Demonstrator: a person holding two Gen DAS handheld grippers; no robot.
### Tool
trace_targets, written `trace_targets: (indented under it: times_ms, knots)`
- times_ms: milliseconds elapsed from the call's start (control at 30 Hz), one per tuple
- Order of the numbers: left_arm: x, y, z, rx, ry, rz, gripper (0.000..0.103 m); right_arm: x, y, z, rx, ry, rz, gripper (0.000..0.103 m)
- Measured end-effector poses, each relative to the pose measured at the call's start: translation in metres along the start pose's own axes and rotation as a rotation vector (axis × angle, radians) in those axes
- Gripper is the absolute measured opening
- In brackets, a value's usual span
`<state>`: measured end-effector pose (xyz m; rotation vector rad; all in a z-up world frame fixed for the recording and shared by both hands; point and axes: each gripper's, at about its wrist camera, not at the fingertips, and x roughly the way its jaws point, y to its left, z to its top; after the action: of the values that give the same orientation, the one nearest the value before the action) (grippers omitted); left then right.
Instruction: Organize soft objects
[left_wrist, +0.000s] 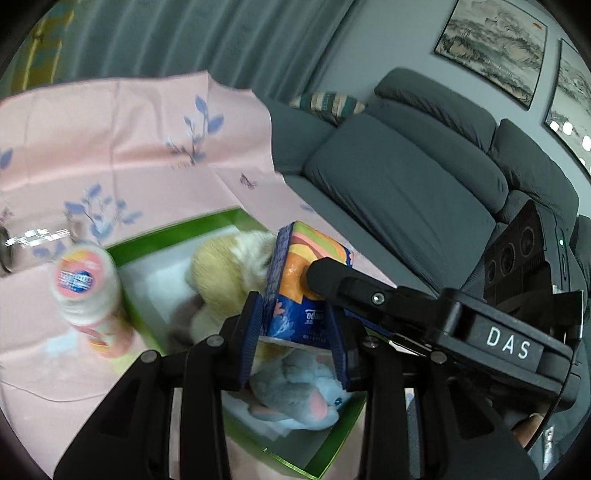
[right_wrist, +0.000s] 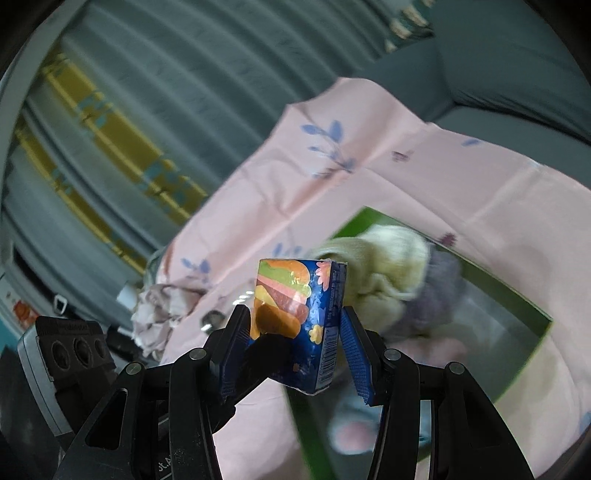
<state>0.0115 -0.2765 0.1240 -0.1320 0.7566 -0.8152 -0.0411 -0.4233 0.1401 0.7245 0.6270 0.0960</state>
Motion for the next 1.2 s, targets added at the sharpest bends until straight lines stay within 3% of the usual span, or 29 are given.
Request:
trace_targets:
  times_ms: [200, 533, 800, 1067, 1133, 1200]
  knots:
    - [0.035, 0.0, -0.005, -0.029, 0.117, -0.008, 0.031, 0.017, -0.031, 0.004, 0.08, 0.057, -0.086, 0.053]
    - [0.056, 0.006, -0.007, -0.078, 0.214, 0.003, 0.031, 0.029, -0.051, 0.003, 0.142, 0.096, -0.125, 0.053]
    - [0.062, 0.011, -0.01, -0.093, 0.24, 0.039, 0.033, 0.036, -0.051, 0.003, 0.113, 0.107, -0.202, 0.053]
    - [0.047, 0.004, -0.008, -0.069, 0.22, 0.068, 0.033, 0.029, -0.04, 0.005, 0.06, 0.086, -0.21, 0.053]
    - [0.036, 0.001, -0.007, -0.057, 0.202, 0.077, 0.035, 0.024, -0.035, 0.005, 0.039, 0.064, -0.223, 0.053]
    - [0.026, 0.001, -0.006, -0.056, 0.184, 0.114, 0.056, 0.019, -0.03, 0.006, 0.028, 0.043, -0.223, 0.056]
